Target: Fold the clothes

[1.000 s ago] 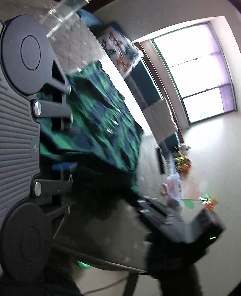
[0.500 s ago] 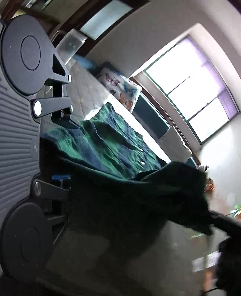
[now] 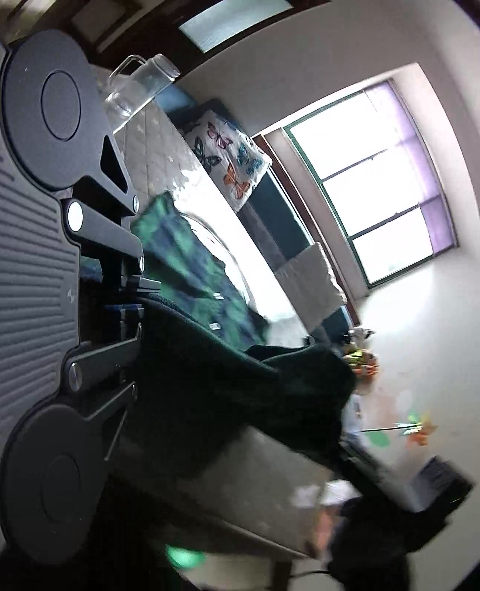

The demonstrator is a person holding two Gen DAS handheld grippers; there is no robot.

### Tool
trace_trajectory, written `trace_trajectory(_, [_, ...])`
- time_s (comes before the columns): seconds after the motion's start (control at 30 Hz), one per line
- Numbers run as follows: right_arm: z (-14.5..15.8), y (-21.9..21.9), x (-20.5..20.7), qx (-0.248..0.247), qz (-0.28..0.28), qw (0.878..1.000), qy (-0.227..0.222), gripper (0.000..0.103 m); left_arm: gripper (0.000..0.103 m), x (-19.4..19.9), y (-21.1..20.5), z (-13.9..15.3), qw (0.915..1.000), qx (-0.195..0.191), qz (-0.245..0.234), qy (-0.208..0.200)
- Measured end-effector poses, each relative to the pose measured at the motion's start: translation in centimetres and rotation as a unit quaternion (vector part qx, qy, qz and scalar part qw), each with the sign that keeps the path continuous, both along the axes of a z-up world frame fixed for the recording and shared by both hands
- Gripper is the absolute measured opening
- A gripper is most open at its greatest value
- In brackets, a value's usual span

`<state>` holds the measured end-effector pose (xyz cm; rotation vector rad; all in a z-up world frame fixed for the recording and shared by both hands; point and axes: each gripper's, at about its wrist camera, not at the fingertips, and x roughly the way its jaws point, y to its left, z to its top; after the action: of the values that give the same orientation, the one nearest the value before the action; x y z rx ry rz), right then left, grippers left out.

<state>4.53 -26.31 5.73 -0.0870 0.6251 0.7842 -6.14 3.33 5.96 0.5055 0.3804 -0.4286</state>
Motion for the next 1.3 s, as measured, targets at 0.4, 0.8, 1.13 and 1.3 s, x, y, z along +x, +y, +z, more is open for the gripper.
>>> trace_trajectory(0.4, [3.0,1.8,9.5,0.004,-0.019,1.0,0.0,0.004,0.006,9.8,1.3,4.3,0.9975,-0.035,0.062,-0.003])
trace_trajectory(0.8, [-5.6,4.9,27.9,-0.023,-0.095,0.99,0.107,0.006,0.012,28.8,4.0,-3.8,0.9733,-0.053,0.147,0.168])
trace_trajectory(1.13, [-8.6,3.5,29.7,-0.038,-0.166,0.982,0.086,0.035,0.053,31.8,5.2,-5.1,0.9625,-0.046,0.201,0.176])
trace_trajectory(1.3, [-6.1,2.2,27.6,-0.022,-0.168,0.984,0.05,0.035,0.06,32.2,5.3,-3.8,0.9615,-0.056,0.217,0.159])
